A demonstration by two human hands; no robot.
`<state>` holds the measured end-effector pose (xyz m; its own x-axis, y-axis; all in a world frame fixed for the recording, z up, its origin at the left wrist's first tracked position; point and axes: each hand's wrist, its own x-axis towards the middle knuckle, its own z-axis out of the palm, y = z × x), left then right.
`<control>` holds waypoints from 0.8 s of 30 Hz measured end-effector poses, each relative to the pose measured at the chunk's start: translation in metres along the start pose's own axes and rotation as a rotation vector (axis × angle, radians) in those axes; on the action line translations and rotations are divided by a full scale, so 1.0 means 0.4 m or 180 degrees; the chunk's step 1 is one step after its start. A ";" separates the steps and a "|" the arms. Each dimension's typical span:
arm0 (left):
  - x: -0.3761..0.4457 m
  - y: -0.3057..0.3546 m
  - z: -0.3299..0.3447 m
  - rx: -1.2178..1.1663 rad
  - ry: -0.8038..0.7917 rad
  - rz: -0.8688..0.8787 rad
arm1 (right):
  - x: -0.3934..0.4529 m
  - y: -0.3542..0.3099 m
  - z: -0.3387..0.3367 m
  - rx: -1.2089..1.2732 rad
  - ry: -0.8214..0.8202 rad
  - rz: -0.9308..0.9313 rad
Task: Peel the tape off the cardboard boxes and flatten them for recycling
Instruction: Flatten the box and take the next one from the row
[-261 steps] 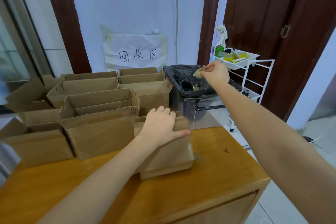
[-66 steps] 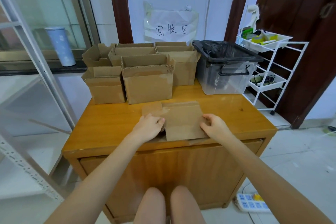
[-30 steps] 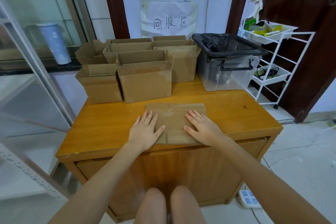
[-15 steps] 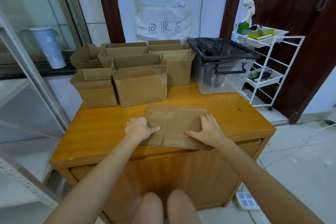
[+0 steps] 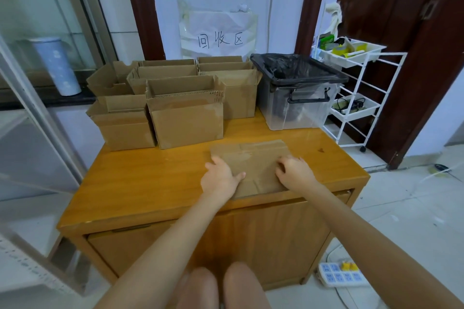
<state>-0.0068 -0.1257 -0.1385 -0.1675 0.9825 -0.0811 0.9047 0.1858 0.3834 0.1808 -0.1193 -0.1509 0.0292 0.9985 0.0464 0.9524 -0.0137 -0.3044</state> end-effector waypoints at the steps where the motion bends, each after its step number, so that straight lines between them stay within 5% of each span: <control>1: -0.008 0.029 0.012 0.0100 -0.0004 0.0077 | 0.004 0.017 0.000 0.0023 -0.0066 0.0034; 12: 0.018 0.168 0.133 0.0594 -0.0143 0.1683 | 0.012 0.242 -0.068 -0.0437 -0.0356 0.0305; 24: 0.059 0.086 0.013 0.0142 0.0722 0.1296 | 0.055 0.103 -0.116 -0.0030 0.0421 -0.0191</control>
<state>0.0225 -0.0960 -0.1320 0.1277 0.9535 0.2729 0.9297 -0.2110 0.3020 0.2347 -0.1005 -0.1182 0.0112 0.9818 0.1895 0.9565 0.0447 -0.2883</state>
